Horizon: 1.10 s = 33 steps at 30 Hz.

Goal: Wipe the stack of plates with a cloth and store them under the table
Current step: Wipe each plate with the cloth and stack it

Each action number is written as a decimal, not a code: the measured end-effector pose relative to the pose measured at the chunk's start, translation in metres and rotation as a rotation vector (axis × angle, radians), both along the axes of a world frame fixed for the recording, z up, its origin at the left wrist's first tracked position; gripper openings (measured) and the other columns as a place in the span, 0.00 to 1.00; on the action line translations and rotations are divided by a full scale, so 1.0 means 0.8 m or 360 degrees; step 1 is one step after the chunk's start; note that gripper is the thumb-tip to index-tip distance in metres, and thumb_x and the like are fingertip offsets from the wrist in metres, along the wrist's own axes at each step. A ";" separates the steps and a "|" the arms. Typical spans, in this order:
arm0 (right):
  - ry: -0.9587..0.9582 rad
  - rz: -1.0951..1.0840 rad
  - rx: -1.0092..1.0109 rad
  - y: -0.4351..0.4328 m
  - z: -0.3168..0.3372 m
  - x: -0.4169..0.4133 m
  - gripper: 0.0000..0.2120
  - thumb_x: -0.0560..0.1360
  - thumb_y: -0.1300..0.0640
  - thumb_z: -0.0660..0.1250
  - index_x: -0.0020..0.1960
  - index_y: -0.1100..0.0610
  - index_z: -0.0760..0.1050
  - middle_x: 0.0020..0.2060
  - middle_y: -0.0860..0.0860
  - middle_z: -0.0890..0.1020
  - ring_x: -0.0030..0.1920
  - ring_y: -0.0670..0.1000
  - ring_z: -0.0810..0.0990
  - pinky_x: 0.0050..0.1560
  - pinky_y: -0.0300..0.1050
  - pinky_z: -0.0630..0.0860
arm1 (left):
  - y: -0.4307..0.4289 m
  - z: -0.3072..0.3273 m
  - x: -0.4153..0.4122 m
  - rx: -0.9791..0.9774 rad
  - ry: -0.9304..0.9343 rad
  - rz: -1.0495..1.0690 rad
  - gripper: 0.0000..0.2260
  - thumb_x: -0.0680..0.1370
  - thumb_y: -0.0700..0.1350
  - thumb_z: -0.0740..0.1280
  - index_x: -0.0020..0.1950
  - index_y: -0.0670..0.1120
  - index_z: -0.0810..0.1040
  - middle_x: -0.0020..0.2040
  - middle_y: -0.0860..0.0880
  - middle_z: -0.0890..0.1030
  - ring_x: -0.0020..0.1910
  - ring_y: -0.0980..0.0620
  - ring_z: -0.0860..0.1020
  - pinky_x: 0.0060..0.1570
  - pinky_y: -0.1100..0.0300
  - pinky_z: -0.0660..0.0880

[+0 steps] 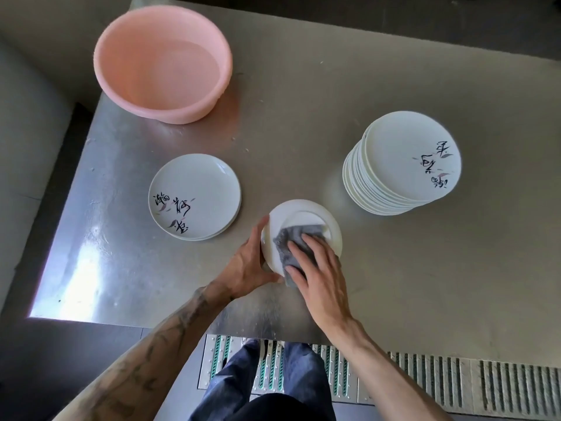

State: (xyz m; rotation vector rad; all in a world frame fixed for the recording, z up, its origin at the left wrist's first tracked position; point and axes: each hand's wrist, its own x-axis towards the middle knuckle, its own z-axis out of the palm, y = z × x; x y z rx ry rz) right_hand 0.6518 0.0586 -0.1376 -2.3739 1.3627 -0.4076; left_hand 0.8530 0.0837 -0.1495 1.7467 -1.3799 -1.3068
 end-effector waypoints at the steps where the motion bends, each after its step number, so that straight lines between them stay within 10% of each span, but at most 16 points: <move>1: 0.0022 0.0049 0.0001 -0.007 0.002 0.012 0.22 0.80 0.48 0.67 0.73 0.52 0.75 0.73 0.53 0.72 0.71 0.57 0.72 0.70 0.53 0.71 | 0.000 0.000 0.000 0.0001 0.0020 0.0012 0.56 0.65 0.43 0.85 0.83 0.49 0.51 0.56 0.49 0.81 0.46 0.51 0.79 0.44 0.69 0.73; 10: 0.0132 -0.0095 0.0111 -0.058 0.022 0.078 0.18 0.80 0.48 0.66 0.68 0.52 0.76 0.69 0.51 0.72 0.69 0.55 0.71 0.62 0.56 0.76 | -0.001 0.003 -0.002 0.0047 0.0077 0.0090 0.52 0.62 0.47 0.86 0.78 0.51 0.58 0.51 0.62 0.77 0.43 0.71 0.77 0.41 0.76 0.70; 20: 0.0126 -0.0123 0.0219 -0.091 0.023 0.085 0.19 0.80 0.48 0.66 0.69 0.54 0.77 0.68 0.52 0.73 0.69 0.56 0.71 0.69 0.50 0.69 | -0.001 0.000 -0.006 0.0030 0.0079 0.0108 0.57 0.64 0.44 0.85 0.83 0.51 0.51 0.53 0.52 0.76 0.47 0.54 0.76 0.41 0.72 0.71; 25: 0.0162 0.0088 0.0076 -0.055 0.022 0.071 0.21 0.79 0.47 0.64 0.69 0.53 0.75 0.69 0.53 0.72 0.70 0.57 0.71 0.66 0.54 0.73 | -0.001 -0.001 -0.009 0.0014 0.0016 0.0129 0.45 0.63 0.44 0.85 0.72 0.47 0.62 0.56 0.53 0.80 0.50 0.50 0.81 0.44 0.67 0.74; 33: 0.0112 -0.0182 0.0235 -0.109 0.017 0.056 0.19 0.80 0.45 0.65 0.69 0.49 0.76 0.66 0.48 0.74 0.66 0.53 0.71 0.64 0.50 0.73 | 0.000 0.010 -0.008 0.0010 0.0048 0.0054 0.57 0.64 0.47 0.86 0.82 0.50 0.52 0.65 0.54 0.76 0.56 0.68 0.76 0.54 0.77 0.70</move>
